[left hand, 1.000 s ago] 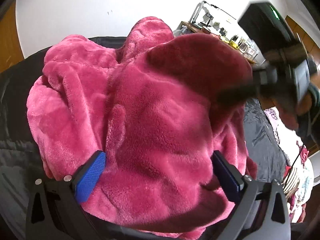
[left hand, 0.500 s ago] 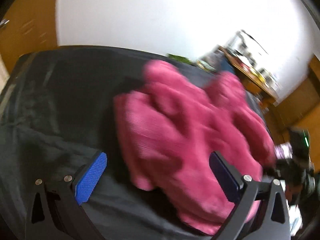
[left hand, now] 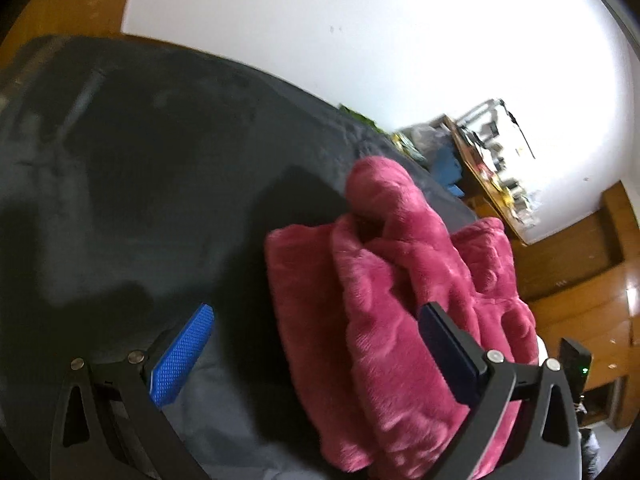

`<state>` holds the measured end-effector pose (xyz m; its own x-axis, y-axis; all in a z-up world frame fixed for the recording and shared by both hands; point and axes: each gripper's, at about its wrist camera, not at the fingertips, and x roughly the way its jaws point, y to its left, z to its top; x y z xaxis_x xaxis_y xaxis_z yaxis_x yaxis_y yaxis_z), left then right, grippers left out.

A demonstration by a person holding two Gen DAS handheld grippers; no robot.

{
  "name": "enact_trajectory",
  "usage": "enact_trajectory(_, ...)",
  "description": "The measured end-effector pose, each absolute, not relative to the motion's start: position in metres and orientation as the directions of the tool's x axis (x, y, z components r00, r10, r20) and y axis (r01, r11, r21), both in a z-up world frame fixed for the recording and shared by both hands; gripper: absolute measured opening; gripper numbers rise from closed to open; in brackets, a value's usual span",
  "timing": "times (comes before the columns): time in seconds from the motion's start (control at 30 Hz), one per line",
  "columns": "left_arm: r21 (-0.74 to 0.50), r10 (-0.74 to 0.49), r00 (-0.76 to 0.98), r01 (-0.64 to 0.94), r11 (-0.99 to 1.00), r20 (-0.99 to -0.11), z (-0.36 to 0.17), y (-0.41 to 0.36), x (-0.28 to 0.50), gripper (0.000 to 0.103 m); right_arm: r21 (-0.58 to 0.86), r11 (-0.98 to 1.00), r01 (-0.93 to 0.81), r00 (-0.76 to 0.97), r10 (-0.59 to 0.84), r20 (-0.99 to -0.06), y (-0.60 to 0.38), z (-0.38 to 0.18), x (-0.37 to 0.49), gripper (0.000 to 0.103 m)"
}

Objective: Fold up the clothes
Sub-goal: 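Grasp the pink fleece edge with the right gripper, then grasp another fleece edge with the left gripper while the right gripper holds its edge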

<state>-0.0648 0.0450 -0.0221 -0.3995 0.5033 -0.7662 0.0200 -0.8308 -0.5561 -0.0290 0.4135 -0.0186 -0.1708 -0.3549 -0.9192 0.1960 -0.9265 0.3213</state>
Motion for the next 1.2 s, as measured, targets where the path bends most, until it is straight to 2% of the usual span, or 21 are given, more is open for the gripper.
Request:
enact_trajectory(0.3, -0.618, 0.599, -0.222, 0.019, -0.786, -0.769, -0.059, 0.083, -0.093, 0.103, 0.309, -0.935, 0.173, -0.196, -0.341, -0.920, 0.398, -0.018, -0.022, 0.030)
enact_trajectory(0.4, -0.655, 0.631, -0.220, 0.054, -0.754, -0.744, -0.067, 0.083, -0.092, 0.095, 0.298, -0.940, 0.167, -0.207, -0.329, -0.921, 0.390, -0.016, -0.023, 0.036)
enact_trajectory(0.47, -0.661, 0.638, -0.208, 0.061, -0.748, -0.741, -0.069, 0.086, -0.092, 0.085, 0.287, -0.944, 0.164, -0.216, -0.318, -0.923, 0.383, -0.013, -0.025, 0.042)
enact_trajectory(0.57, -0.666, 0.644, -0.206, 0.063, -0.743, -0.737, -0.066, 0.091, -0.091, 0.056, 0.249, -0.953, 0.173, -0.241, -0.286, -0.927, 0.373, -0.007, -0.030, 0.042)
enact_trajectory(0.67, -0.653, 0.626, -0.229, 0.060, -0.755, -0.746, -0.054, 0.095, -0.086, 0.042, 0.188, -0.967, 0.169, -0.277, -0.230, -0.933, 0.373, 0.008, -0.036, 0.040)
enact_trajectory(0.83, -0.667, 0.625, -0.303, 0.049, -0.744, -0.720, -0.019, 0.090, -0.068, 0.035, -0.010, -0.984, 0.180, -0.426, -0.069, -0.902, 0.348, 0.040, -0.021, 0.025)
enact_trajectory(0.97, -0.685, 0.639, -0.371, -0.012, -0.729, -0.674, 0.025, 0.091, -0.045, 0.032, -0.056, -0.992, 0.113, -0.571, -0.018, -0.821, 0.347, 0.088, -0.003, 0.020)
enact_trajectory(1.07, -0.684, 0.663, -0.423, -0.126, -0.718, -0.618, 0.070, 0.102, -0.017, 0.029, -0.082, -0.994, 0.074, -0.648, 0.014, -0.761, 0.330, 0.113, 0.005, 0.020)
enact_trajectory(1.2, -0.616, 0.723, -0.452, -0.386, -0.686, -0.522, 0.134, 0.134, 0.044, 0.026, -0.089, -0.996, 0.024, -0.662, 0.050, -0.748, 0.360, 0.142, 0.039, 0.020)
